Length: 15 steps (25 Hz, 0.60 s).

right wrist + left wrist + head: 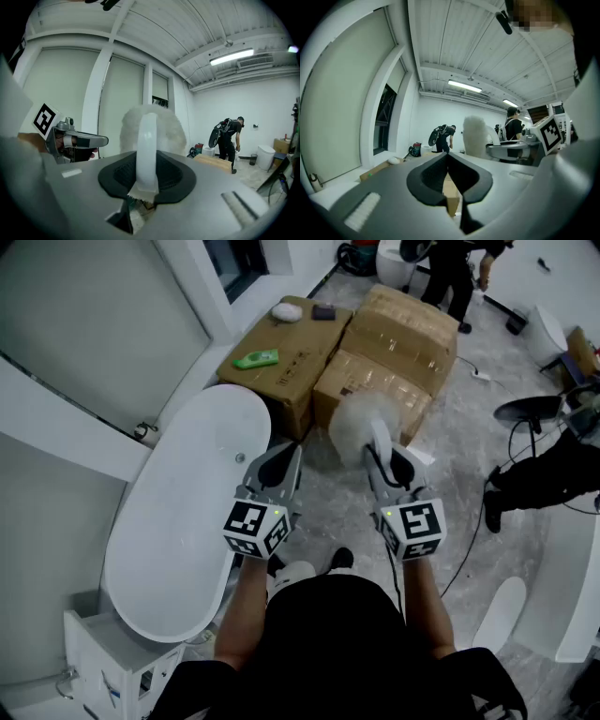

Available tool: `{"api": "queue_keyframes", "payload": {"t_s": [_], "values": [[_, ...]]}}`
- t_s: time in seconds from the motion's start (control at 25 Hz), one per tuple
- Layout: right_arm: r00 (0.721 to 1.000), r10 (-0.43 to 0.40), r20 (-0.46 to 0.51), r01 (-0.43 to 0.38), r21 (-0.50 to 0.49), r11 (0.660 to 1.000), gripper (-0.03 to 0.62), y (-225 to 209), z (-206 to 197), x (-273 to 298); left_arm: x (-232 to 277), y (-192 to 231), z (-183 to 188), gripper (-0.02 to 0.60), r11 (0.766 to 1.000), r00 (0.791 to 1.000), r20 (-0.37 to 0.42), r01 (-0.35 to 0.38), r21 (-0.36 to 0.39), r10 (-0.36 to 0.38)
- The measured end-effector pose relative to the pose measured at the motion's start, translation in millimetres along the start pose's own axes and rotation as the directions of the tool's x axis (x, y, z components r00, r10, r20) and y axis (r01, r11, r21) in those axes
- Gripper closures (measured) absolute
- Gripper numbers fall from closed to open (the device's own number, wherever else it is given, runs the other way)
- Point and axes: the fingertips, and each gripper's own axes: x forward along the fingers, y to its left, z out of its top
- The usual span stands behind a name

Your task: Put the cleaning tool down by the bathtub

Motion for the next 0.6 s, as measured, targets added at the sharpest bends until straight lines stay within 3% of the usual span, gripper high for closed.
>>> {"api": "queue_keyframes", "payload": {"t_s": [0.6], "values": [[0.999,0.015,0.034,-0.013,-0.035,0.999,0.5,-3.4,1.7,-15.1,-8.8,-5.3,-5.4,0.583,0.999,0.999,-0.02,-0.044,0.006,0.045]]}}
